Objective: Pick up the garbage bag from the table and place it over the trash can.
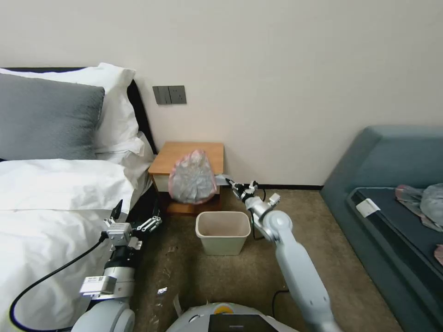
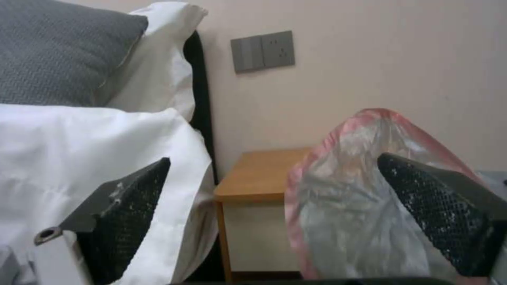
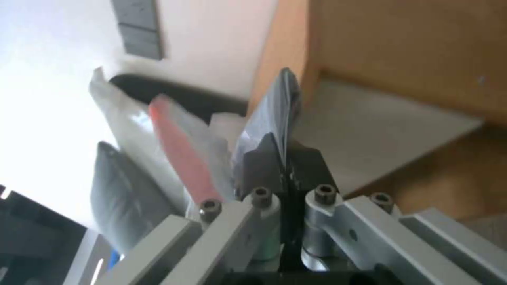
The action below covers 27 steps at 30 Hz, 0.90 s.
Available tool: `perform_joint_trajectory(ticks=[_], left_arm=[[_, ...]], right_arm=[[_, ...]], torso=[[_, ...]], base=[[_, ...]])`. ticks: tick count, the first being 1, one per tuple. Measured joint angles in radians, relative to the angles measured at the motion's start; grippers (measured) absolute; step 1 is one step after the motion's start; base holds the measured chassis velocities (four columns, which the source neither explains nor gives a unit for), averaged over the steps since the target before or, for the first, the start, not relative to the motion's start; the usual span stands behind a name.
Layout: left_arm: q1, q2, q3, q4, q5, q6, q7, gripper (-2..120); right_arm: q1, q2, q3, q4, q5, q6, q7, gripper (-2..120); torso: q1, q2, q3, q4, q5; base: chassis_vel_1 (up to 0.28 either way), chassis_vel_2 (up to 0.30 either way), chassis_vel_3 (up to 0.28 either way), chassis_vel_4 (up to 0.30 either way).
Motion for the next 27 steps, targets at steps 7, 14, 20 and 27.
perform_joint_trajectory(ticks=[7,14,20,27], left_arm=[[-0.008,0.025,0.006,0.0,-0.017,-0.001,0.0,100],[-0.016,0.052,0.015,0.0,-0.024,-0.005,0.003,100],[-0.021,0.057,0.017,0.0,-0.023,-0.01,0.005,100],[-0.032,0.058,0.02,0.0,-0.02,-0.014,0.007,100]], right_arm=[[-0.132,-0.007,-0.015,0.13,-0.063,0.009,0.008,0],[-0.338,0.001,-0.011,0.23,-0.192,0.01,-0.018,0],[-0.397,-0.001,0.019,0.24,-0.272,0.008,-0.06,0],[-0.435,-0.002,0.048,0.226,-0.379,-0.006,-0.087,15]], torso=[[0.0,0.0,0.0,-0.0001,0.0],[0.0,0.0,0.0,-0.0001,0.0001],[0.0,0.0,0.0,-0.0001,0.0002],[0.0,0.0,0.0,0.0,0.0003]], base=[[0.0,0.0,0.0,0.0],[0.0,0.0,0.0,0.0],[0.0,0.0,0.0,0.0],[0.0,0.0,0.0,0.0]])
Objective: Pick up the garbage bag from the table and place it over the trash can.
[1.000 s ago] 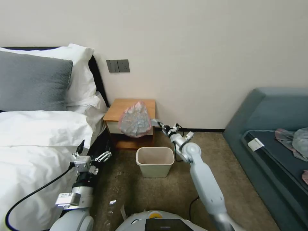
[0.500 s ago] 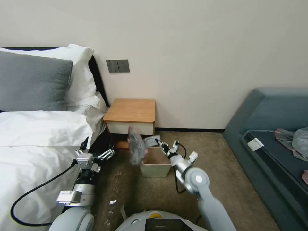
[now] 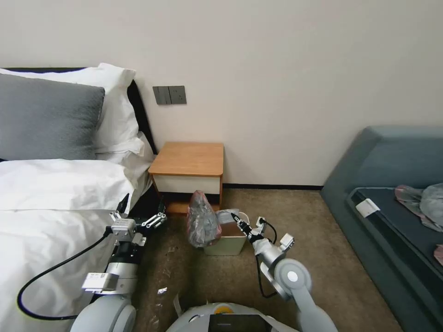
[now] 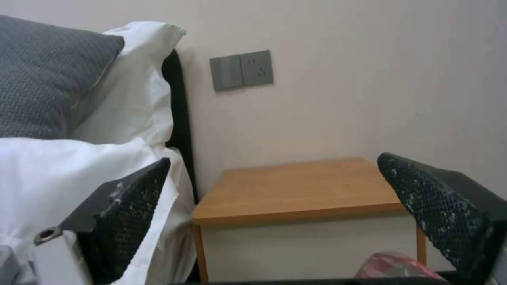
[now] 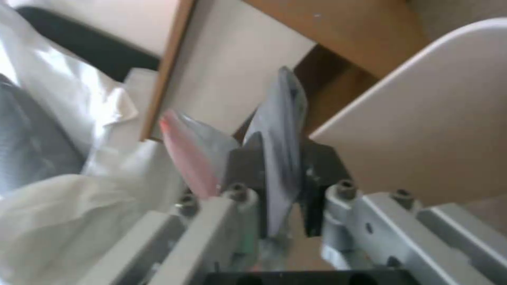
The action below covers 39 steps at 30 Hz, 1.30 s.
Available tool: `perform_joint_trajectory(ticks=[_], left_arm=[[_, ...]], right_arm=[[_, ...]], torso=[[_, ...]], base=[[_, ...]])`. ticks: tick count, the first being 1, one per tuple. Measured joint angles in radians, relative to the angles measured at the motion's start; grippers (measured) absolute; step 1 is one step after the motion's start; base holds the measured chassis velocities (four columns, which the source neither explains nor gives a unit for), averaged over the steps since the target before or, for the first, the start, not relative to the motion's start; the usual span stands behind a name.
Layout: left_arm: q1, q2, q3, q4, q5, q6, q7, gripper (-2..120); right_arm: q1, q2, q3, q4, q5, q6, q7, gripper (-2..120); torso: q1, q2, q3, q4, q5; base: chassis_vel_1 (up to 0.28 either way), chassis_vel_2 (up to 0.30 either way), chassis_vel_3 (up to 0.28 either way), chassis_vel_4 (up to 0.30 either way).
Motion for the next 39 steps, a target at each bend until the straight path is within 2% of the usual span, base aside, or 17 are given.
perform_joint_trajectory(ticks=[1,2,3,6,7,11,13,14,16,18,19,22,27,29,30,34,39], left_arm=[[0.0,-0.001,0.0,0.0,0.001,0.0,0.0,100],[-0.002,-0.002,0.001,0.0,0.003,0.0,0.001,100],[-0.002,-0.002,0.001,0.0,0.003,0.0,0.001,100],[-0.009,-0.001,0.001,0.0,0.003,0.0,0.002,100],[-0.009,-0.001,0.001,0.0,0.003,0.0,0.002,100],[-0.016,0.0,0.003,0.0,0.004,0.0,0.004,100],[-0.016,0.0,0.003,0.0,0.004,0.0,0.005,100],[-0.017,0.001,0.004,0.0,0.005,0.0,0.005,100],[-0.018,0.003,0.005,0.001,0.005,0.001,0.005,100],[-0.019,0.007,0.008,0.006,0.013,0.001,0.005,100],[-0.019,0.007,0.008,0.006,0.013,0.001,0.005,100],[-0.008,0.012,0.02,0.017,0.029,0.02,0.009,100],[0.004,0.02,0.061,0.035,0.035,0.06,-0.001,99],[0.01,0.038,0.123,0.059,0.05,0.077,-0.015,97],[0.01,0.038,0.123,0.059,0.05,0.077,-0.015,97],[0.002,0.071,0.216,0.128,0.075,0.091,-0.04,95],[-0.024,0.089,0.264,0.181,0.065,0.124,-0.079,93]], right_arm=[[-0.001,0.0,0.001,-0.002,-0.008,0.0,0.001,17],[-0.003,-0.002,0.007,-0.006,-0.024,0.001,0.006,24],[-0.003,-0.002,0.007,-0.006,-0.024,0.001,0.006,24],[-0.013,-0.01,0.028,0.001,-0.027,-0.004,0.035,37],[-0.013,-0.01,0.028,0.001,-0.027,-0.004,0.035,37],[-0.033,-0.029,0.055,0.034,-0.021,-0.004,0.068,57],[-0.036,-0.033,0.059,0.041,-0.02,-0.004,0.07,61],[-0.041,-0.038,0.066,0.054,-0.018,-0.004,0.073,69],[-0.043,-0.04,0.072,0.064,-0.013,-0.004,0.076,70],[-0.045,-0.042,0.081,0.085,-0.002,-0.004,0.083,82],[-0.045,-0.042,0.081,0.085,-0.002,-0.004,0.083,82],[-0.041,-0.044,0.085,0.111,0.009,-0.003,0.096,96],[-0.034,-0.045,0.089,0.125,0.009,0.0,0.098,100],[-0.031,-0.047,0.097,0.13,0.011,0.0,0.099,100],[-0.031,-0.047,0.097,0.13,0.011,0.0,0.099,100],[-0.034,-0.053,0.113,0.141,0.016,0.002,0.099,100],[-0.043,-0.054,0.128,0.153,0.017,0.002,0.099,100]], torso=[[0.0,0.0,0.0,0.0,0.0],[0.0,0.0,0.0,0.0001,0.0],[0.0,0.0,0.0,0.0001,0.0],[0.0,0.0,0.0,-0.0001,0.0],[0.0,0.0,0.0,-0.0001,0.0],[0.0,0.0,0.0,0.0,0.0],[0.0,0.0,0.0,-0.0001,0.0],[0.0,0.0,0.0,0.0,0.0],[0.0,0.0,0.0,0.0,0.0],[0.0,0.0,0.0,-0.0001,-0.0001],[0.0,0.0,0.0,-0.0001,-0.0001],[0.0,0.0,0.0,0.0,-0.0001],[0.0,0.0,0.0,0.0002,0.0],[0.0,0.0,0.0,0.0,0.0],[0.0,0.0,0.0,0.0,0.0],[0.0,0.0,0.0,0.0,-0.0002],[0.0,0.0,0.0,-0.0001,-0.0001]], base=[[0.0,0.0,0.0,0.0],[0.0,0.0,0.0,0.0],[0.0,0.0,0.0,0.0],[0.0,0.0,0.0,0.0],[0.0,0.0,0.0,0.0],[0.0,0.0,0.0,0.0],[0.0,0.0,0.0,0.0],[0.0,0.0,0.0,0.0],[0.0,0.0,0.0,0.0],[0.0,0.0,0.0,0.0],[0.0,0.0,0.0,0.0],[0.0,0.0,0.0,0.0],[0.0,0.0,0.0,0.0],[0.0,0.0,0.0,0.0],[0.0,0.0,0.0,0.0],[0.0,0.0,0.0,0.0],[0.0,0.0,0.0,0.0]])
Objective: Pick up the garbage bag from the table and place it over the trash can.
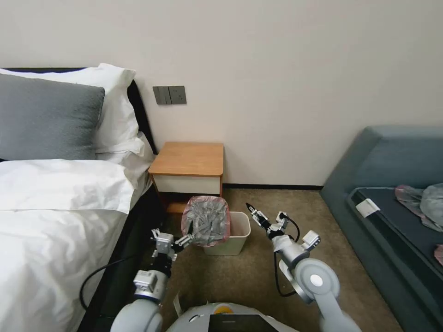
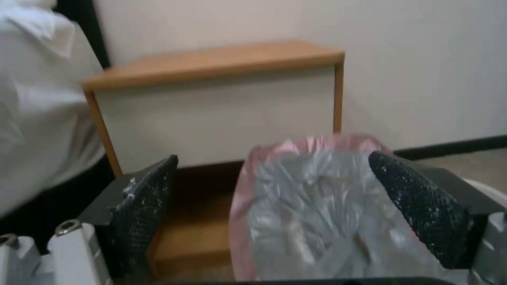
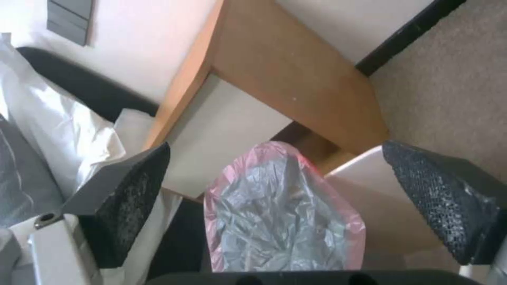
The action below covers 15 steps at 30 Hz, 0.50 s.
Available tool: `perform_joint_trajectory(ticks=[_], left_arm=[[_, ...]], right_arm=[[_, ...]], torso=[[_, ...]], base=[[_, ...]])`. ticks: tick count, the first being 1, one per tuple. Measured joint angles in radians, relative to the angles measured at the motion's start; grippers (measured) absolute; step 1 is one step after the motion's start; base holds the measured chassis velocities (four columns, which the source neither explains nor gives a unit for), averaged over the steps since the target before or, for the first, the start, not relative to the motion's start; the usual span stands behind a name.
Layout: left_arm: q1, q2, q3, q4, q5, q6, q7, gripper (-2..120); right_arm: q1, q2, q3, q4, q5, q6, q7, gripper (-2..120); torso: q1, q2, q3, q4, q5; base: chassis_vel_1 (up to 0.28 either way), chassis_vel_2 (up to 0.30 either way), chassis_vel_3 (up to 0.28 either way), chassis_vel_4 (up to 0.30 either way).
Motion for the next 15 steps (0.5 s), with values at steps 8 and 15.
perform_joint_trajectory(ticks=[8,15], left_arm=[[-0.066,0.02,0.069,0.084,-0.05,0.072,-0.086,91],[-0.167,0.034,0.13,0.15,-0.089,0.124,-0.155,85]], right_arm=[[0.016,0.006,-0.006,0.004,-0.01,0.013,0.009,100],[0.018,0.014,0.004,-0.004,-0.012,0.012,0.004,100]], torso=[[0.0,0.0,0.0,0.0004,0.0001],[0.0,0.0,0.0,-0.0002,-0.0001]], base=[[0.0,0.0,0.0,0.0],[0.0,0.0,0.0,0.0]])
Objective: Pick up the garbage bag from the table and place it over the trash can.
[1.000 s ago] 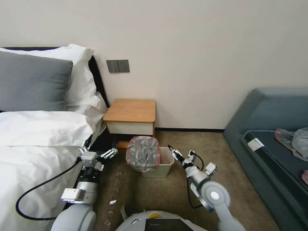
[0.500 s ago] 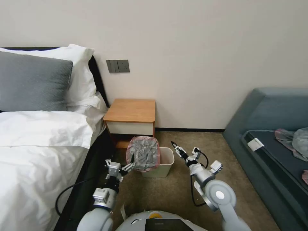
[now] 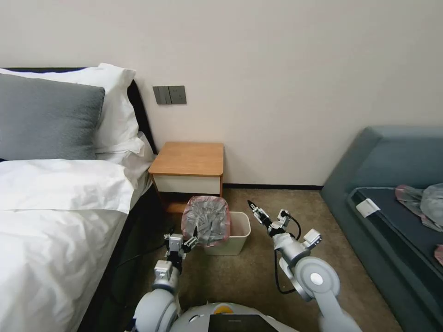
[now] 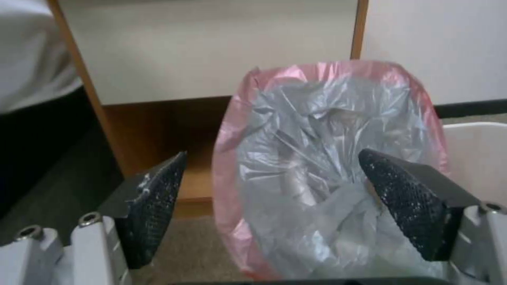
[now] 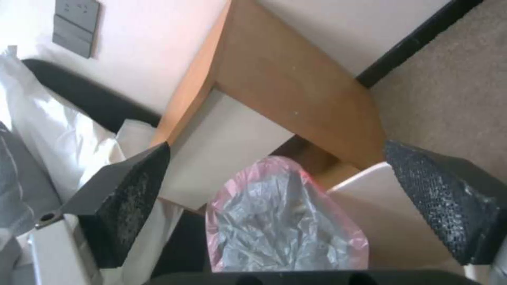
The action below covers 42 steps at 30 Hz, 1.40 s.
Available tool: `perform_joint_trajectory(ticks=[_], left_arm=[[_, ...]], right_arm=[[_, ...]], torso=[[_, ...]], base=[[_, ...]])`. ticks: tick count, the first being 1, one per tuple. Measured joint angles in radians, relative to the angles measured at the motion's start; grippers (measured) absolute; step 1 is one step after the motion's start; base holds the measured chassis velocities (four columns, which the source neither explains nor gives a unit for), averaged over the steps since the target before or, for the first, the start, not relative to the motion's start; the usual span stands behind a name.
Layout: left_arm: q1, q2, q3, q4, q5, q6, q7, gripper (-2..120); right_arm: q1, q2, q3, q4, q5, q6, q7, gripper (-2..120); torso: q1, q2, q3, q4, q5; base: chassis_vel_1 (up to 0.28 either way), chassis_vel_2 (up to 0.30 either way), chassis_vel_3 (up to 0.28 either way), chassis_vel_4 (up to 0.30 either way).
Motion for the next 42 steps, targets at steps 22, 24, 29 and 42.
perform_joint_trajectory(ticks=[22,24,29,42], left_arm=[[-0.289,0.003,0.196,0.142,-0.159,0.197,-0.225,72],[-0.296,0.002,0.199,0.149,-0.168,0.215,-0.244,72],[-0.309,-0.002,0.201,0.158,-0.181,0.232,-0.262,71],[-0.331,-0.013,0.199,0.172,-0.233,0.242,-0.3,64]], right_arm=[[-0.01,0.012,0.039,-0.027,-0.03,0.001,-0.018,100],[-0.014,0.016,0.04,-0.034,-0.035,0.001,-0.022,100],[-0.023,0.02,0.042,-0.04,-0.043,0.003,-0.031,100],[-0.045,0.031,0.031,-0.063,-0.087,0.015,-0.069,100]], torso=[[0.0,0.0,0.0,0.0004,0.0001],[0.0,0.0,0.0,0.0004,0.0001],[0.0,0.0,0.0,0.0003,0.0001],[0.0,0.0,0.0,0.0003,0.0001]], base=[[0.0,0.0,0.0,0.0],[0.0,0.0,0.0,0.0],[0.0,0.0,0.0,0.0],[0.0,0.0,0.0,0.0]])
